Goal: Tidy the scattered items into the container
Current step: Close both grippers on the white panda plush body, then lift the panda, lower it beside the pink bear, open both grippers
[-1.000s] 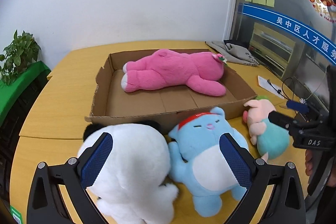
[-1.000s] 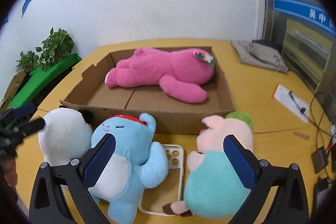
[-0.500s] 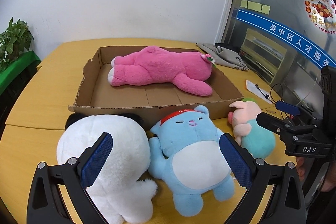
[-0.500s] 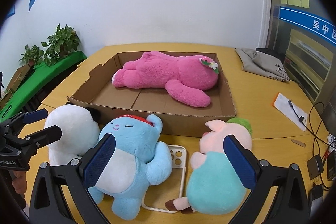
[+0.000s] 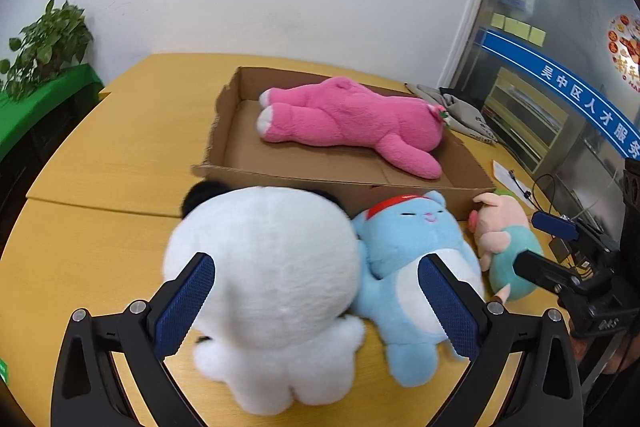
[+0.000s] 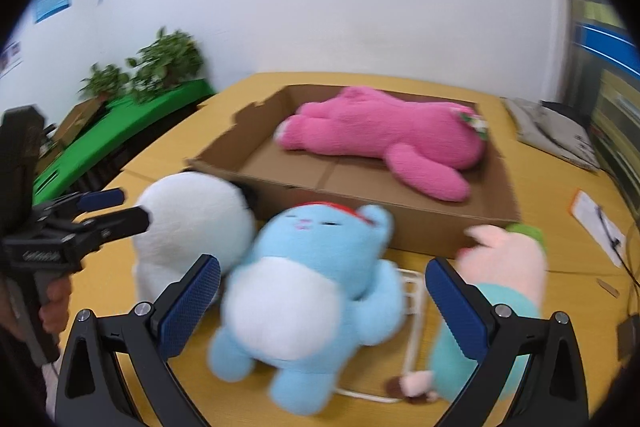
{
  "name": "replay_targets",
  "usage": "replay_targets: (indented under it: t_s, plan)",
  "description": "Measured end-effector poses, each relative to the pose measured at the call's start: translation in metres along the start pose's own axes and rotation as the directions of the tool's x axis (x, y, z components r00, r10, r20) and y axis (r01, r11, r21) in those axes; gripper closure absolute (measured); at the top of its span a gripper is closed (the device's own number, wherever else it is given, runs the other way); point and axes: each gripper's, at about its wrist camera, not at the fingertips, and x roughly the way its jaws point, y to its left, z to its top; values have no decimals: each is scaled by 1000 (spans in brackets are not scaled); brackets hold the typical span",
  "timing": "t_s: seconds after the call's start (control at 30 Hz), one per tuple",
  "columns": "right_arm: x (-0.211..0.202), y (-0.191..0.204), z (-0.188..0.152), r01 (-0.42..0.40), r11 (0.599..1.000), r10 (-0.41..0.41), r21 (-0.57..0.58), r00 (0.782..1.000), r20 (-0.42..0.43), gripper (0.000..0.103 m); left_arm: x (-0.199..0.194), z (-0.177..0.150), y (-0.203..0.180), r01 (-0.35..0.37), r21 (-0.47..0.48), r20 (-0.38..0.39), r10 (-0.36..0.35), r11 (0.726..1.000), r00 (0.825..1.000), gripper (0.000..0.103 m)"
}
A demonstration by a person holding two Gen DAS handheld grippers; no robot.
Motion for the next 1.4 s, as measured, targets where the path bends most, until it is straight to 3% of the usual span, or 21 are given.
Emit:
replay_targets:
  t_s: [0.1,0.23,0.33,0.37,0.43,0.5,0.57,0.7,0.8,0.9,1.13,1.3,1.4]
  plan:
    - [10,28,4,-91,995,91,-44,996,-3,0,3,0,21,4,-13,-21,-5,1000,1000,0]
    - [38,69,8,-222,972,220,-77,975,-32,0,19,2,44,26,19,-64,-24,999,998,0]
    - [66,95,8,-244,966,240,-86,969,-60,0,36,1,66,49,13,-95,-48,999,994,0]
    - [75,100,8,-233,969,228,-87,972,-64,0,42,1,75,85,-5,-108,-85,996,990,0]
    - [96,108,8,-244,966,237,-87,968,-87,0,55,1,91,207,-66,-138,-214,976,967,0]
    - [115,114,7,-225,970,215,-94,971,-109,0,66,-1,97,287,-91,-174,-299,954,938,0]
    - [132,117,4,-232,967,218,-102,967,-130,0,72,-2,96,309,-69,-201,-317,949,927,0]
    - [139,114,5,-262,961,251,-90,960,-120,1,73,-3,101,374,-106,-201,-388,921,899,13]
    - [135,114,3,-297,952,288,-76,951,-114,13,64,-3,96,369,-103,-191,-383,924,904,20]
    - [125,116,3,-304,948,296,-94,951,-90,26,49,3,88,343,-78,-178,-351,936,919,20]
    - [63,98,45,-289,952,299,-98,948,111,27,5,69,50,387,50,-39,-385,921,922,20]
    - [57,70,97,-208,971,228,-116,953,198,27,27,141,22,349,174,-6,-354,921,935,20]
    - [74,51,131,-161,981,183,-110,955,232,27,52,177,22,342,191,0,-348,920,937,20]
